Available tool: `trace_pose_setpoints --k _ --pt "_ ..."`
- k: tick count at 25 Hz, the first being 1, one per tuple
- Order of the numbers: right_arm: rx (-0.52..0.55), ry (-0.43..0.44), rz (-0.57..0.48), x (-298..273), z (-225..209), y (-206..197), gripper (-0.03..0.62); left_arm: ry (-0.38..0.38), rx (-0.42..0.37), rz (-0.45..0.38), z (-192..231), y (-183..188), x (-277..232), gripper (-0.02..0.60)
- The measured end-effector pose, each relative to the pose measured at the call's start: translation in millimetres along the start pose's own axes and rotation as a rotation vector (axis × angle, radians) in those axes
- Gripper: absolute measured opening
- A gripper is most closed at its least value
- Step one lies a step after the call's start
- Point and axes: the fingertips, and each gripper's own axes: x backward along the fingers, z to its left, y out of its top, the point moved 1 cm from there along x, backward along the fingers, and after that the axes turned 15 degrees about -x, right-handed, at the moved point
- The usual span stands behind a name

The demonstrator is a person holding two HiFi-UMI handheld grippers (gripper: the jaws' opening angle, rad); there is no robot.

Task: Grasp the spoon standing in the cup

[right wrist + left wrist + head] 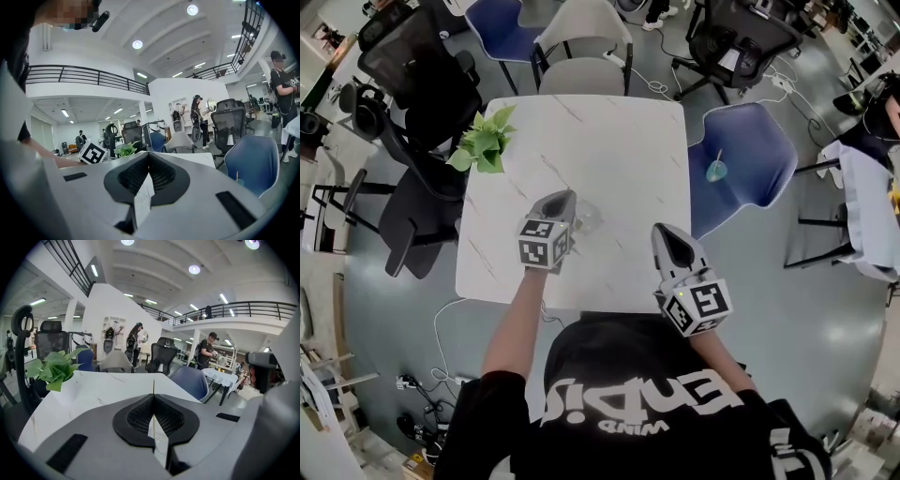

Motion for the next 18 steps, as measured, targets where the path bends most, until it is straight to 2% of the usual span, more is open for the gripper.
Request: trace_pose_setpoints --k 7,18 --pt "0.005 0.039 0.018 1.0 3.9 -1.6 0.012 0.049 0.041 -0.059 5.6 16.7 19.2 0.014" --pt "0.008 0.079 0.028 14.7 4.3 3.6 0.012 0.102 0.022 -0.133 -1.2 67.4 52.3 0.014"
